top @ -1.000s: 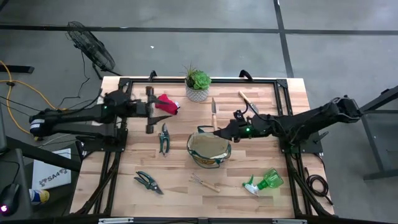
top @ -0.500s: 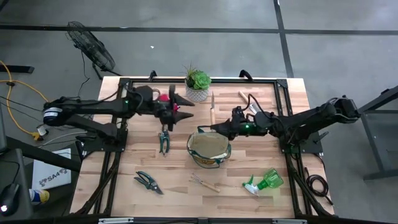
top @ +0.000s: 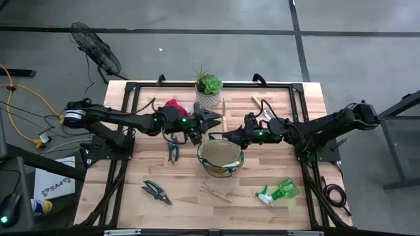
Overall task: Pick & Place Garden tools in Gardening bag
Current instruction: Put the bottom brown trowel into the gardening bag
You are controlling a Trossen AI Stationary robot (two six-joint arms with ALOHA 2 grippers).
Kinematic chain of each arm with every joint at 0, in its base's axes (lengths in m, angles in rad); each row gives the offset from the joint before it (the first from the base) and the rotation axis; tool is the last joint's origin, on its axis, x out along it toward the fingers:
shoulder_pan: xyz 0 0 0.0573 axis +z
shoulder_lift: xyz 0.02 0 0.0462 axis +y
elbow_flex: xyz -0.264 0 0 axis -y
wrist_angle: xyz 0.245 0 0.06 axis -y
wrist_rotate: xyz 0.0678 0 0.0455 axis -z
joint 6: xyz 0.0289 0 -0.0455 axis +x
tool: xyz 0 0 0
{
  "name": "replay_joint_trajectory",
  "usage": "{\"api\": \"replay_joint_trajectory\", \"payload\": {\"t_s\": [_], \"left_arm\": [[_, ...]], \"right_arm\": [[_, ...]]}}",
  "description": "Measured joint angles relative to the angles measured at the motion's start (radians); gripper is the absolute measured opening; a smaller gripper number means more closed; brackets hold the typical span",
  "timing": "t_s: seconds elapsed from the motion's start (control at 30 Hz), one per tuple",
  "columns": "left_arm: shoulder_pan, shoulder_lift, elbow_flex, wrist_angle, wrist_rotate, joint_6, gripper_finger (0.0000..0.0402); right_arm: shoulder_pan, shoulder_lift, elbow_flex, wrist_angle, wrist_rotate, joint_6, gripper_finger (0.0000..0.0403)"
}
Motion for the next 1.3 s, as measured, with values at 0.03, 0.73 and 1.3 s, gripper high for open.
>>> {"api": "replay_joint_trajectory", "payload": {"t_s": [0.03,0.73,1.3], "left_arm": [[0.0,0.01,0.007,-0.004,-0.001,0.012,0.0214],[0.002,0.077,0.07,-0.021,-0.021,0.084,0.0063],[-0.054,0.065,0.07,-0.029,-0.248,-0.071,0.0063]], "right_arm": [[0.0,0.0,0.0,0.001,-0.001,0.0,0.0059],[0.0,0.0,0.0,0.0,-0.012,-0.016,0.0059],[0.0,-0.012,0.0,0.008,-0.062,-0.121,0.0108]]}}
